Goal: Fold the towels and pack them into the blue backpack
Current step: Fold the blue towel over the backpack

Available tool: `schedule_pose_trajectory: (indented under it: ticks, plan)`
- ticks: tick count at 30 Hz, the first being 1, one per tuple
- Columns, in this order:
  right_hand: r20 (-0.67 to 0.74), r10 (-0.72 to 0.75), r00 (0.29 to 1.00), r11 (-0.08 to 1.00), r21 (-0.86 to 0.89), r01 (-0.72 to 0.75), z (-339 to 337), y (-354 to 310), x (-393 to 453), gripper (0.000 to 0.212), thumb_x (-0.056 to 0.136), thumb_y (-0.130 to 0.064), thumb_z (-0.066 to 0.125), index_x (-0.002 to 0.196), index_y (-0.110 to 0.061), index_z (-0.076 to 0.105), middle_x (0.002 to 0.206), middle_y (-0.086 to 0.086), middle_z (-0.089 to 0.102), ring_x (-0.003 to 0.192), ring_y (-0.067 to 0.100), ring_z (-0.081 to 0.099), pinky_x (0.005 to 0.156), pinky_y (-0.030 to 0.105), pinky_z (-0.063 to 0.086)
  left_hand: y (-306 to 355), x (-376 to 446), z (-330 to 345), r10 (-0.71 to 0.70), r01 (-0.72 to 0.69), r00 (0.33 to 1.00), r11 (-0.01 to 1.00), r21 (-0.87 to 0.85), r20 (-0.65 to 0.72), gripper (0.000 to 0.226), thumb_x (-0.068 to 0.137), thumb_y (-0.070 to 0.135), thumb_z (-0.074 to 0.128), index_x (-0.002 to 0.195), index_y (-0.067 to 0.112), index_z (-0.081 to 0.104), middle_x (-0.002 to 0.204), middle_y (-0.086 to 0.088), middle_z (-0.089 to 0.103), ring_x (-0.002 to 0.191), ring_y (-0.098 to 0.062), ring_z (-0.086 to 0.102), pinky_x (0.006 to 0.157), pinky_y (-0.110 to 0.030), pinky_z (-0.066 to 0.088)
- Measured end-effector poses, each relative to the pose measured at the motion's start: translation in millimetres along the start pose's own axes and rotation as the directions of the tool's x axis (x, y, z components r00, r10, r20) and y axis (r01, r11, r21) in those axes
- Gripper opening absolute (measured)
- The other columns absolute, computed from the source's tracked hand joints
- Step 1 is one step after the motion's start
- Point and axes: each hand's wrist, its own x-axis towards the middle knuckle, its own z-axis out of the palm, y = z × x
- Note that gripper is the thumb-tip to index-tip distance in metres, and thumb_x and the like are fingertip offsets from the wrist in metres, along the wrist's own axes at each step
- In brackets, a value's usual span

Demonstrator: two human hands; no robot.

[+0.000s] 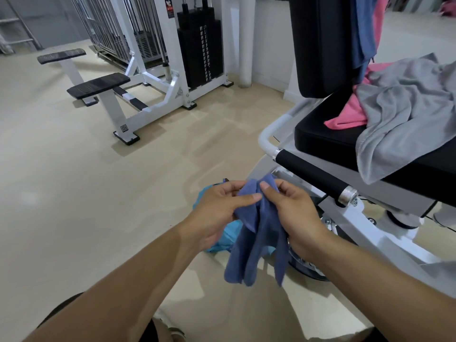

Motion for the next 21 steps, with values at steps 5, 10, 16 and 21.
schedule_pose_trajectory:
  ticks: [5, 10, 16, 21]
  plan:
    - [-0.074, 0.066, 0.995, 0.996, 0.06, -0.061, -5.4, -0.4, 5.0, 0.024, 0.103, -0.025, 0.058, 0.101, -0.008, 0.075, 0.098, 0.016, 0.078, 0.098, 0.033, 0.074, 0.093, 0.047, 0.058, -4.2, 0.7, 3.6, 0.074, -0.072, 0.996, 0.996, 0.046, -0.043, 0.031, 0.091, -0.001, 0.067, 0.121, 0.008, 0.07, 0.114, -0.009, 0.076, 0.109, -0.023, 0.072, 0.088, -0.027, 0.059]
    - [-0.156, 0.231, 0.96, 0.935, 0.308, -0.175, -7.7, -6.3, 8.6, 0.021, 0.102, -0.024, 0.059, 0.103, -0.011, 0.075, 0.102, 0.015, 0.078, 0.099, 0.03, 0.075, 0.091, 0.042, 0.058, 0.6, 1.9, 1.4, 0.164, -0.16, 0.983, 0.985, 0.06, -0.082, 0.023, 0.089, 0.001, 0.069, 0.112, 0.003, 0.074, 0.111, -0.016, 0.076, 0.103, -0.026, 0.072, 0.091, -0.033, 0.056]
    - [0.183, 0.253, 0.95, 0.861, 0.405, -0.308, -7.0, -7.9, 6.9, 0.032, 0.102, -0.019, 0.052, 0.128, -0.007, 0.067, 0.121, 0.024, 0.07, 0.108, 0.03, 0.07, 0.093, 0.038, 0.057, -2.3, -3.1, 9.3, 0.11, -0.109, 0.994, 0.993, 0.046, -0.026, 0.025, 0.086, 0.003, 0.075, 0.111, 0.005, 0.074, 0.105, -0.016, 0.077, 0.096, -0.025, 0.074, 0.079, -0.029, 0.06]
    - [0.319, 0.115, 0.941, 0.89, 0.389, -0.24, -6.9, -11.9, 4.2, 0.041, 0.099, 0.002, 0.041, 0.135, -0.004, 0.059, 0.125, 0.016, 0.071, 0.112, 0.022, 0.069, 0.099, 0.03, 0.054, 0.0, 2.9, -1.8, 0.113, -0.115, 0.976, 0.993, 0.0, -0.185, 0.024, 0.081, -0.001, 0.079, 0.104, 0.002, 0.072, 0.102, -0.017, 0.077, 0.091, -0.03, 0.073, 0.081, -0.037, 0.061]
